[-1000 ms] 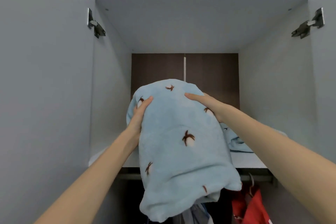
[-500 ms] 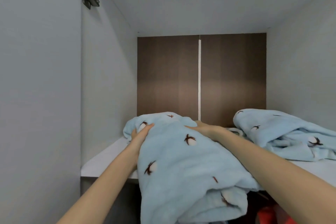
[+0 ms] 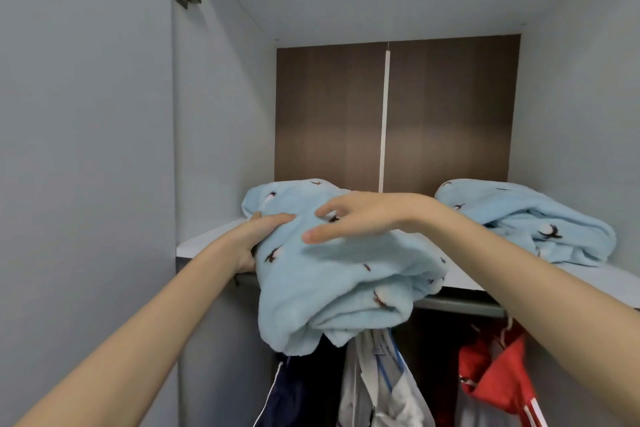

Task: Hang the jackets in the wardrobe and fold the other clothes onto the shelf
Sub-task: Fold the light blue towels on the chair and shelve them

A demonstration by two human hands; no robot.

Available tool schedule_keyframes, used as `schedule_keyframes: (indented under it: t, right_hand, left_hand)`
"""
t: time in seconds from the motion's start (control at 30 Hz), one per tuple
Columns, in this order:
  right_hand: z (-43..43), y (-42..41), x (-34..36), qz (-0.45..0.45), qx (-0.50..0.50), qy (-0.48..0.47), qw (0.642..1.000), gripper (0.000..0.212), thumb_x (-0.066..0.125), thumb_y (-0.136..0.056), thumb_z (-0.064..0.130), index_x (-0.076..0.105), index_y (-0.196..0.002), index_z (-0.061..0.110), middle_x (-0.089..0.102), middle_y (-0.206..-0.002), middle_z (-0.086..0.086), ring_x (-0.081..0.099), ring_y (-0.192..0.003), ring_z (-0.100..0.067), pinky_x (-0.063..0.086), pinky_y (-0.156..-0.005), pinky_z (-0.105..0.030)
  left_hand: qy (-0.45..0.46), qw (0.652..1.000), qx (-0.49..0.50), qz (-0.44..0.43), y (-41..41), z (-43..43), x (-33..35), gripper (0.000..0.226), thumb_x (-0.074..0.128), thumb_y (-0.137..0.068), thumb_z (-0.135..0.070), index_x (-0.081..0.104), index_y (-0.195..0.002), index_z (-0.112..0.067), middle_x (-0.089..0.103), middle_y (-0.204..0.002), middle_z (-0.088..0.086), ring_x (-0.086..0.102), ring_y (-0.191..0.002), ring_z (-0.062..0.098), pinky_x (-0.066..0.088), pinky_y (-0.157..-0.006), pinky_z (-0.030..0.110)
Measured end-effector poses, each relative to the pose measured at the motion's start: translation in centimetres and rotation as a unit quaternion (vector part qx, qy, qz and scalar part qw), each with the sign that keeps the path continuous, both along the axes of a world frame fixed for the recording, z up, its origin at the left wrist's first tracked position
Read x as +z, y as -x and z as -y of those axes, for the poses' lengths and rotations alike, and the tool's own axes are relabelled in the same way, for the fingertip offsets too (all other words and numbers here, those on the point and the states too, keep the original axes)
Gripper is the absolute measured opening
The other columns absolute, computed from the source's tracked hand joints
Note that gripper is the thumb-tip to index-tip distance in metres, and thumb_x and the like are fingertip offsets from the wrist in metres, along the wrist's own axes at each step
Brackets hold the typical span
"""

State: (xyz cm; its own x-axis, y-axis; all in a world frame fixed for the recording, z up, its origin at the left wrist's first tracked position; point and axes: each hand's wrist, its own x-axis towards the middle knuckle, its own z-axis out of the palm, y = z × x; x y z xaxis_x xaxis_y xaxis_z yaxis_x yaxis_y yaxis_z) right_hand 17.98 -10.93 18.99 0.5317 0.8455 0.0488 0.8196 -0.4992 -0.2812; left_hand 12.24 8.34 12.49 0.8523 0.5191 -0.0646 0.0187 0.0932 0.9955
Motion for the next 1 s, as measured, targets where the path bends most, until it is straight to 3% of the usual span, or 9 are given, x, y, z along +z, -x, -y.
schedule_keyframes:
  t: [0.1,0.23,0.43,0.57,0.67,0.73,0.8,0.9,1.0]
  right_hand:
    - [1.7,1.4,-1.9,0.111,-0.010,0.088,0.990,0.084,0.067,-0.078,0.059,0.031,-0.148,0.028,0.041,-0.147,0.005,0.041,-0.131,-0.019,0.037,-0.102,-0.032]
    - [3.0,0.3,-4.0,0.200,-0.011,0.039,0.979,0.069,0.061,-0.083,0.016,0.032,-0.143,0.032,0.056,-0.112,-0.001,0.050,-0.098,-0.022,0.044,-0.074,-0.031]
    - [4.0,-3.7,-3.3,0.118,0.064,0.006,0.991,0.071,0.050,-0.084,-0.001,0.033,-0.141,0.038,0.049,-0.129,0.003,0.048,-0.109,-0.022,0.045,-0.093,-0.037]
    - [2.5,-5.7,-2.4,0.118,0.050,0.000,0.992,0.079,0.043,-0.079,-0.008,0.032,-0.138,0.043,0.050,-0.099,0.001,0.051,-0.094,-0.028,0.049,-0.076,-0.039]
    - [2.3,-7.4,-1.8,0.113,0.043,-0.079,0.989,0.065,0.041,-0.080,-0.007,0.048,-0.128,0.036,0.061,-0.117,-0.005,0.056,-0.106,-0.027,0.049,-0.091,-0.046]
    - [2.9,-9.0,-1.6,0.070,0.006,-0.176,0.982,0.046,0.041,-0.083,-0.002,0.060,-0.107,0.033,0.065,-0.118,0.006,0.056,-0.115,-0.018,0.046,-0.099,-0.042]
    - [3.9,-10.6,-1.6,0.022,-0.059,-0.196,0.979,0.022,0.046,-0.094,0.022,0.058,-0.108,0.034,0.059,-0.119,0.012,0.051,-0.122,-0.017,0.040,-0.101,-0.035]
    - [5.1,-11.8,-2.6,-0.081,-0.127,-0.052,0.987,0.058,0.045,-0.090,0.064,0.038,-0.139,0.033,0.049,-0.130,0.011,0.044,-0.130,-0.020,0.037,-0.093,-0.027]
    - [4.6,-11.8,-3.5,-0.128,-0.116,0.012,0.985,0.061,0.038,-0.089,0.070,0.043,-0.137,0.032,0.056,-0.127,0.007,0.050,-0.123,-0.018,0.040,-0.095,-0.028]
  left_hand:
    - [0.033,0.998,0.037,0.036,0.5,2.6,-0.3,0.072,0.070,-0.086,-0.018,0.031,-0.146,-0.027,0.062,-0.125,0.012,0.066,-0.101,0.032,0.057,-0.071,0.044]
    - [0.108,0.980,0.123,0.114,0.0,5.7,-0.7,0.084,0.064,-0.087,-0.004,0.015,-0.150,-0.029,0.053,-0.133,0.018,0.061,-0.107,0.039,0.053,-0.084,0.054]
    - [0.158,0.943,0.234,0.175,-1.0,8.1,-1.4,0.098,0.060,-0.083,0.002,0.004,-0.151,-0.039,0.046,-0.138,0.014,0.058,-0.104,0.036,0.053,-0.084,0.048]
    - [0.234,0.925,0.240,0.180,-1.7,8.2,-0.4,0.089,0.066,-0.082,-0.004,0.014,-0.150,-0.030,0.047,-0.139,0.015,0.058,-0.110,0.036,0.050,-0.092,0.054]
    - [0.259,0.942,0.141,0.158,-1.8,8.4,0.5,0.061,0.071,-0.084,-0.019,0.042,-0.137,-0.015,0.060,-0.123,0.017,0.063,-0.103,0.032,0.054,-0.084,0.051]
    - [0.228,0.964,0.071,0.114,-1.4,8.3,0.7,0.035,0.069,-0.086,-0.026,0.057,-0.117,-0.012,0.071,-0.092,0.016,0.066,-0.081,0.030,0.054,-0.064,0.046]
    - [0.208,0.976,0.008,0.060,-1.1,7.5,0.5,0.027,0.070,-0.083,-0.031,0.063,-0.103,-0.013,0.073,-0.075,0.014,0.066,-0.072,0.030,0.052,-0.058,0.042]
    - [0.203,0.978,-0.047,0.006,-0.9,6.5,0.0,0.040,0.079,-0.071,-0.032,0.064,-0.104,-0.015,0.074,-0.085,0.016,0.067,-0.081,0.034,0.055,-0.061,0.051]
    - [0.196,0.978,-0.077,-0.001,-1.0,6.5,-0.1,0.050,0.081,-0.066,-0.027,0.063,-0.111,-0.015,0.074,-0.090,0.017,0.070,-0.080,0.036,0.055,-0.059,0.056]
